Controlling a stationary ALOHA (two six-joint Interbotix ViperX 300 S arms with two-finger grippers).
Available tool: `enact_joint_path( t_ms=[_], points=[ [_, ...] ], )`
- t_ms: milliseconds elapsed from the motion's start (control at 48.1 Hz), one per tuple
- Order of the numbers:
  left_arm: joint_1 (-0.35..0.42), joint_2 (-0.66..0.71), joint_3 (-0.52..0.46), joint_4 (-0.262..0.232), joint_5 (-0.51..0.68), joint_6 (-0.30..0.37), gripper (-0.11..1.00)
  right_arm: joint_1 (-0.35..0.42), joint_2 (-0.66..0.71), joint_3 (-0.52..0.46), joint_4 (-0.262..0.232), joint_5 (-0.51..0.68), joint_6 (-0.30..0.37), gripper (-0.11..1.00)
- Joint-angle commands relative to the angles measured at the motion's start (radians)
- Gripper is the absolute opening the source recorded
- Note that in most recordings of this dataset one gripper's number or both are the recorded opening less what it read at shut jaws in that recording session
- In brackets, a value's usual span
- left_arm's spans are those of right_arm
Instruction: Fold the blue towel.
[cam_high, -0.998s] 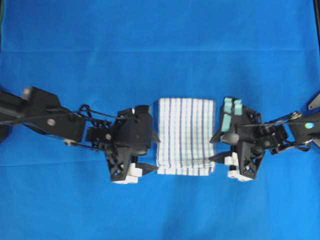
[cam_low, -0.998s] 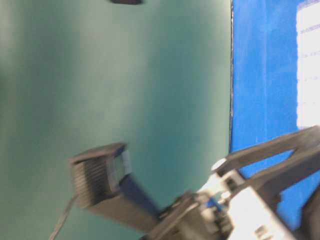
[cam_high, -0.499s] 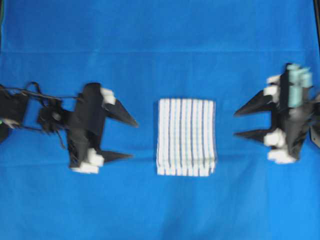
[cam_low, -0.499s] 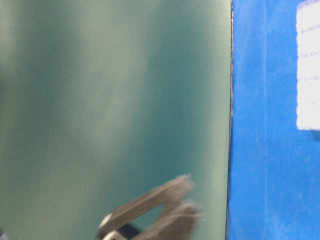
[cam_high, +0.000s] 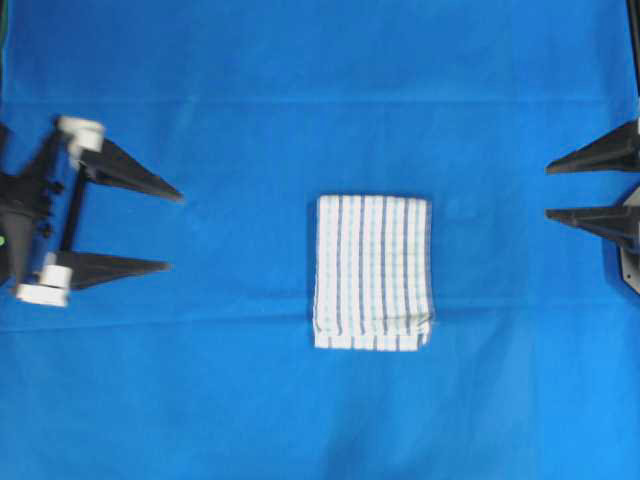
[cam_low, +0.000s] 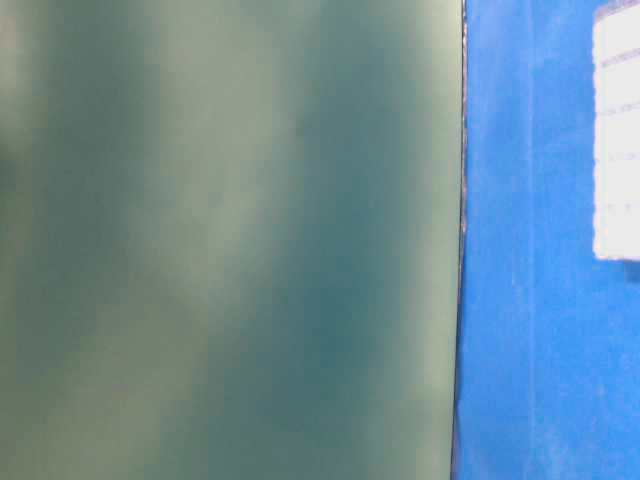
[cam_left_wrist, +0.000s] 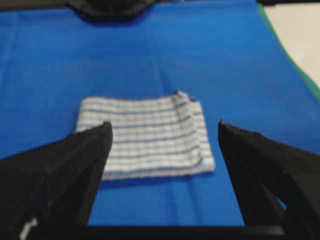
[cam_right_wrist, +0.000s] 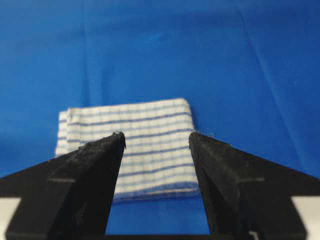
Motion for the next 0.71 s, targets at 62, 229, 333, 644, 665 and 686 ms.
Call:
enact_joint_path(
  t_ms=[62, 229, 333, 644, 665, 686],
  points=[
    [0.034, -0.132, 0.091, 0.002, -0.023, 0.002, 0.81, 0.003, -0.077, 0.054, -0.018, -0.028, 0.002, 0.6],
    [0.069, -0.268, 0.213, 0.002, -0.049, 0.002, 0.8, -0.008, -0.138, 0.132, -0.018, -0.069, 0.009, 0.6],
    [0.097, -0.357, 0.282, 0.0, -0.046, 0.0, 0.8, -0.025, -0.146, 0.172, -0.018, -0.097, 0.009, 0.59],
    [0.158, -0.494, 0.39, 0.0, -0.034, -0.018, 0.79, -0.103, -0.138, 0.209, -0.012, -0.15, 0.012, 0.59],
    [0.158, -0.494, 0.39, 0.0, -0.034, -0.018, 0.79, -0.103, -0.138, 0.209, -0.012, -0.15, 0.014, 0.59],
    [0.158, -0.494, 0.39, 0.0, -0.034, -0.018, 0.79, -0.103, -0.138, 0.209, -0.012, -0.15, 0.012, 0.59]
  ],
)
